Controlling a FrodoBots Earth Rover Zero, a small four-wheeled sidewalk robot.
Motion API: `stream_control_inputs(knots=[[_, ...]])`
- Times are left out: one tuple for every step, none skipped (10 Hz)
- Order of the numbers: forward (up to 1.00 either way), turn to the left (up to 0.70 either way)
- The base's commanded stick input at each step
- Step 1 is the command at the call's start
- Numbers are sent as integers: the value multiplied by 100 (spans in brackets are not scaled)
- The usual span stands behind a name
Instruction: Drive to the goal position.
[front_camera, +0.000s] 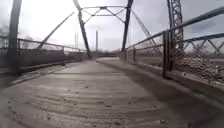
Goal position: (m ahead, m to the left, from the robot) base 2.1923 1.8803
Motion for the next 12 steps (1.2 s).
stream_control_inputs(knots=[[100, 0], [100, 0], [100, 0], [100, 0], [100, 0], [100, 0], [98, 0], [97, 0], [97, 0], [96, 0], [96, 0], [95, 0]])
